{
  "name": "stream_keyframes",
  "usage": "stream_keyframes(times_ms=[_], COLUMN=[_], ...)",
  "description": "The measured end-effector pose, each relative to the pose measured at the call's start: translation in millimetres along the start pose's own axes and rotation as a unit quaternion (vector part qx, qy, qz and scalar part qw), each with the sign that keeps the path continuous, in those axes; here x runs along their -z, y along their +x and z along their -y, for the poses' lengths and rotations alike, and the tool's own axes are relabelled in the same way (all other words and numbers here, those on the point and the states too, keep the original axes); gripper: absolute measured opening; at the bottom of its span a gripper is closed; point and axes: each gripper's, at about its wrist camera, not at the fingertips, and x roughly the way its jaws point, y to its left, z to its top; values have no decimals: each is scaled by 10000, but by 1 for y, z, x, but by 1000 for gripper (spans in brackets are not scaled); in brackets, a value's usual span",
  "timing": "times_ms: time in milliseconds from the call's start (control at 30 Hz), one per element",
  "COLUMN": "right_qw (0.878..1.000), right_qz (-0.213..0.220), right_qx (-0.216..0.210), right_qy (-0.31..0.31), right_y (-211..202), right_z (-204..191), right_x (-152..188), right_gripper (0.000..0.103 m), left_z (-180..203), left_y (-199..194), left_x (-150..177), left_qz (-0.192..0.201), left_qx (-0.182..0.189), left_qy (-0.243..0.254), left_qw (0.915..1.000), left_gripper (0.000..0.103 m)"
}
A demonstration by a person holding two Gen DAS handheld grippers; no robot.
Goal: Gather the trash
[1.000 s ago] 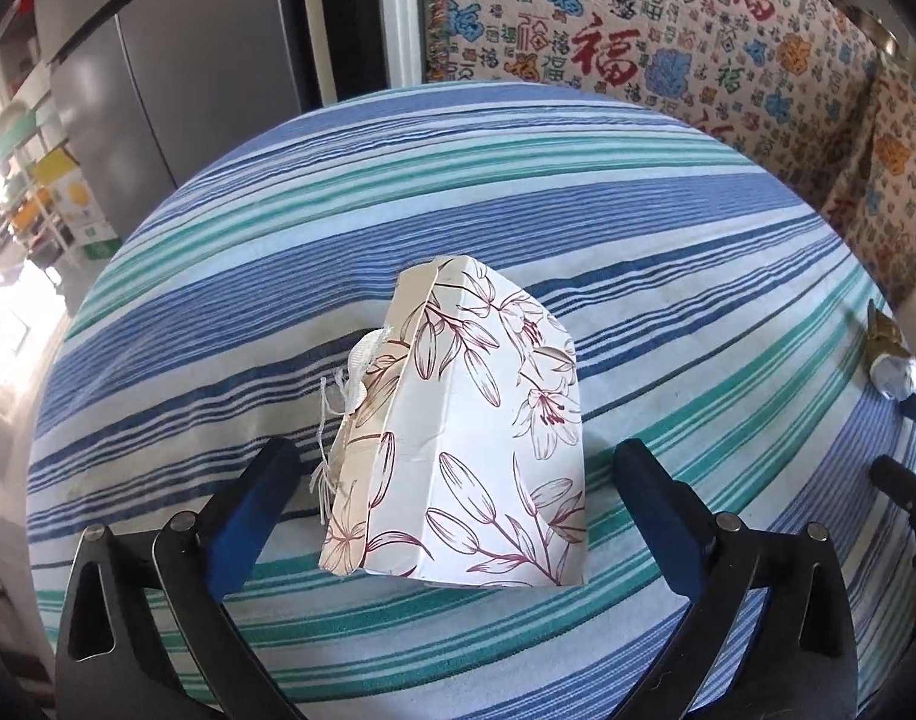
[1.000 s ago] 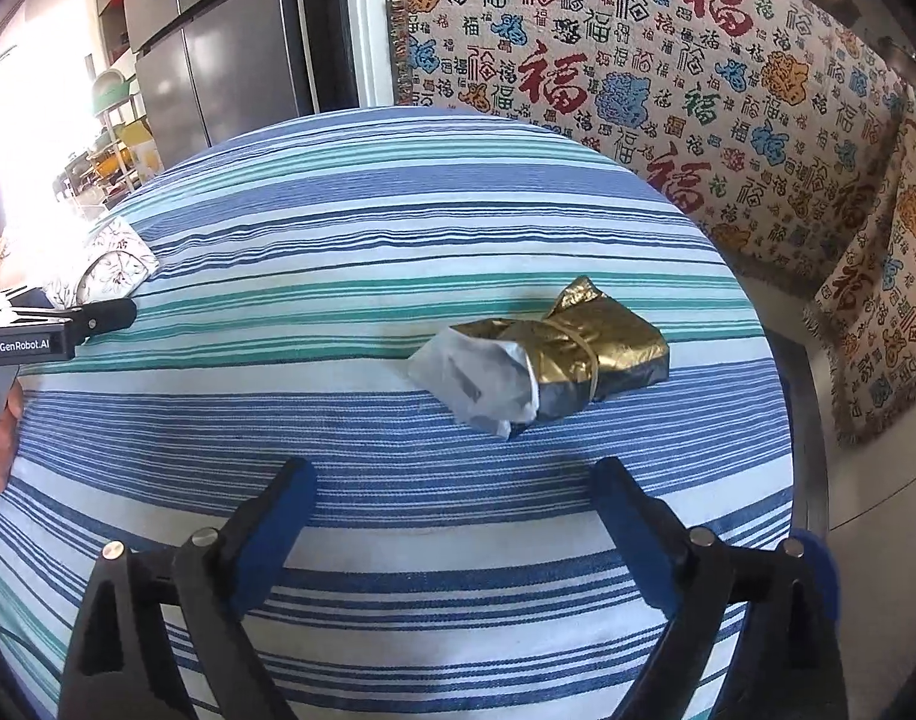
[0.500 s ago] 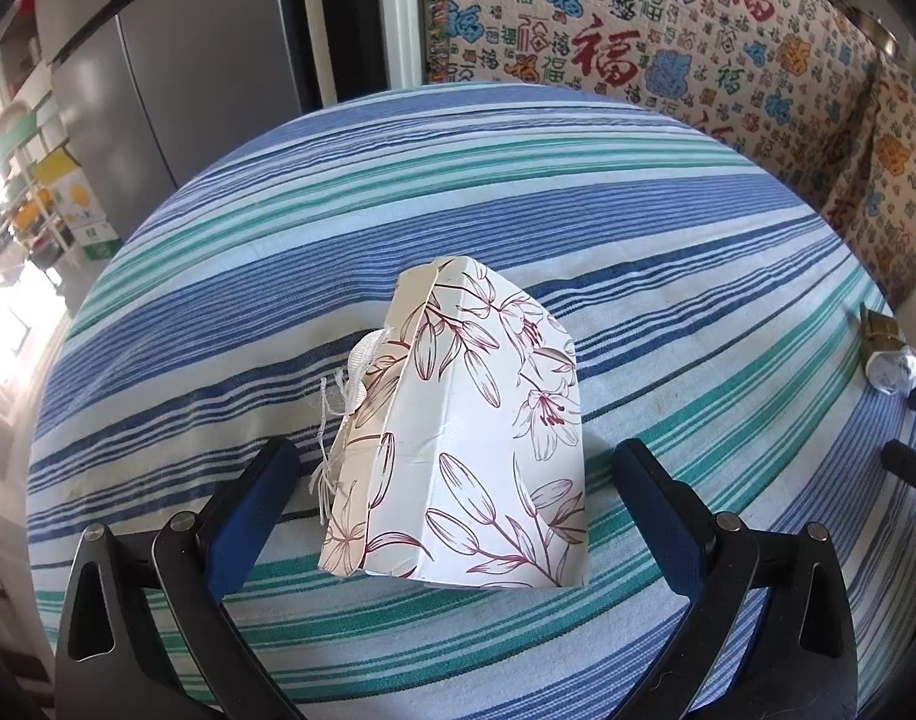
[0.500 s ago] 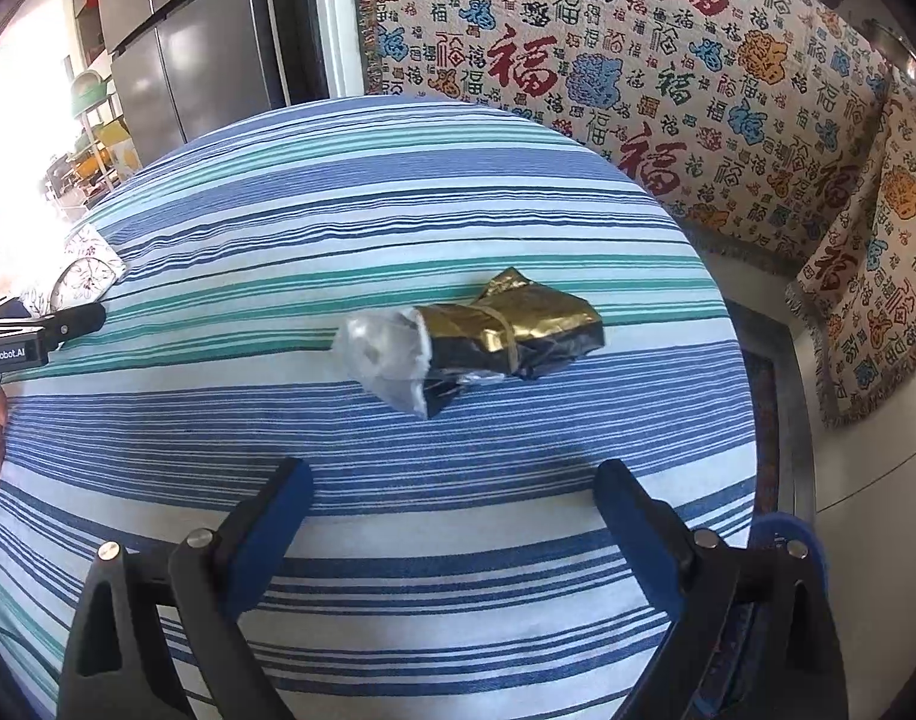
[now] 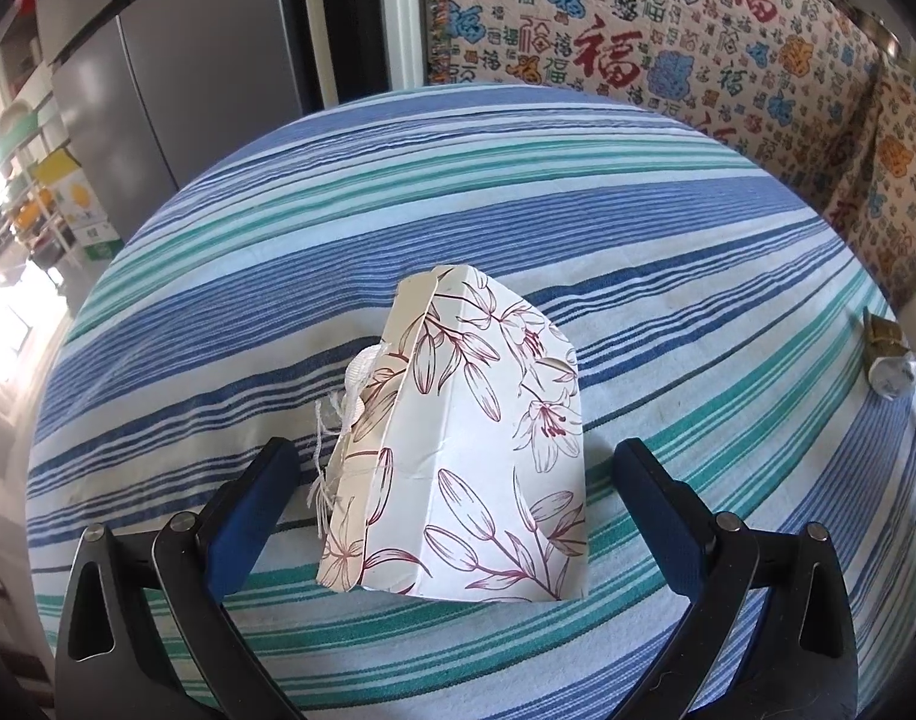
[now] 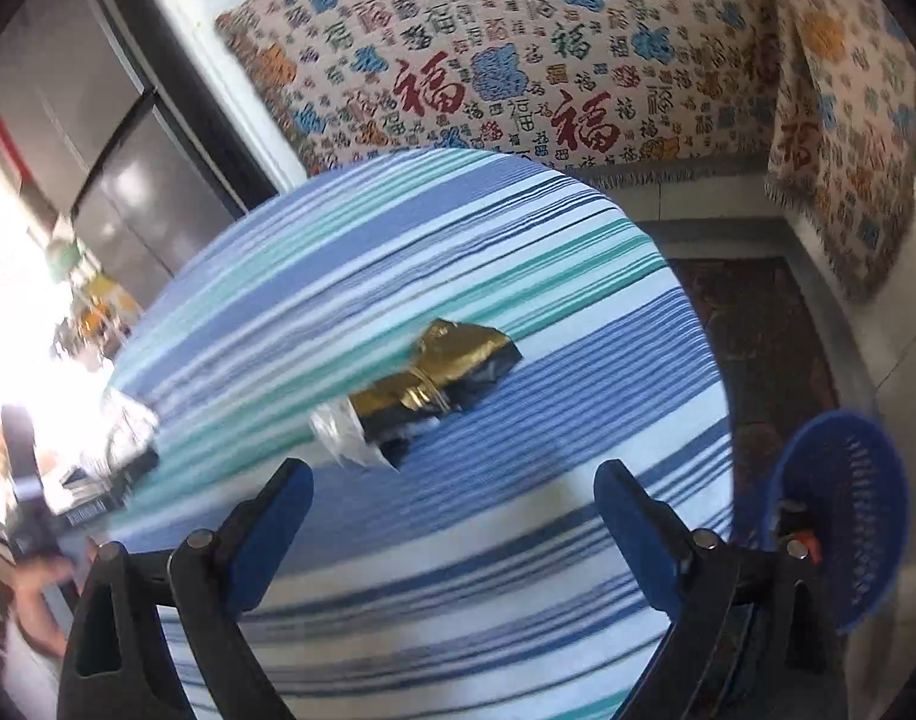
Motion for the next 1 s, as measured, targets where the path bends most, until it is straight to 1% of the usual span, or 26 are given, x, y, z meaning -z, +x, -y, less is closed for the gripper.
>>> stream_keyframes(times_ms=[33,67,133,167,233,267,300,333,367,400,467,567,667,800,1000], right_qw=[9999,9998,9988,9977,9933,9898,9862,9865,9892,9907,9893,9897,9894,9894,9904], right_qz=[37,72,47,195,112,95,77,39,11,14,62,66,134,221,346], right_qx=[-8,98,471,653,1026,1235,1410,1374,1219,1108,1096,930,807,757,745], right_qy=[132,163,141,-64,-518,-706,-859,-891,-812,-791,-962,-1086,-1199,-1219,-1108], right_y=[7,17,37,40,45,44,42,38,35,31,24,11,-5,-19,-43], right_z=[-5,-11,-20,-26,-35,-38,-39,-37,-32,-29,-27,-27,-25,-17,-1], right_x=[-4,-8,-12,-12,-9,-6,-5,-4,-4,-3,0,5,8,7,8], right_gripper=[97,97,97,96,93,67,36,36,35,34,33,33,33,33,33], left_z=[0,0,1,1,1,1,1,1,2,2,-1,-9,-6,13,64], left_y=[1,1,2,3,2,1,0,-3,-6,-8,-9,-11,-17,-31,-62], left_x=[0,-1,-2,-2,-2,-1,0,0,-1,-1,-1,-2,-1,-2,-8], left_qz=[2,2,0,-3,-3,7,40,141,218,273,317,377,443,553,677], left_qx=[-9,-19,-26,-25,-12,-2,37,77,101,159,273,578,671,795,1206], left_qy=[-15,-27,-41,-39,-37,-28,-7,32,66,88,41,-238,-223,-51,295], left_qw=[10000,10000,10000,10000,10000,10000,10000,9999,9997,9995,9991,9973,9965,9953,9899], left_gripper=[103,103,103,103,103,103,98,84,77,66,65,65,65,65,65])
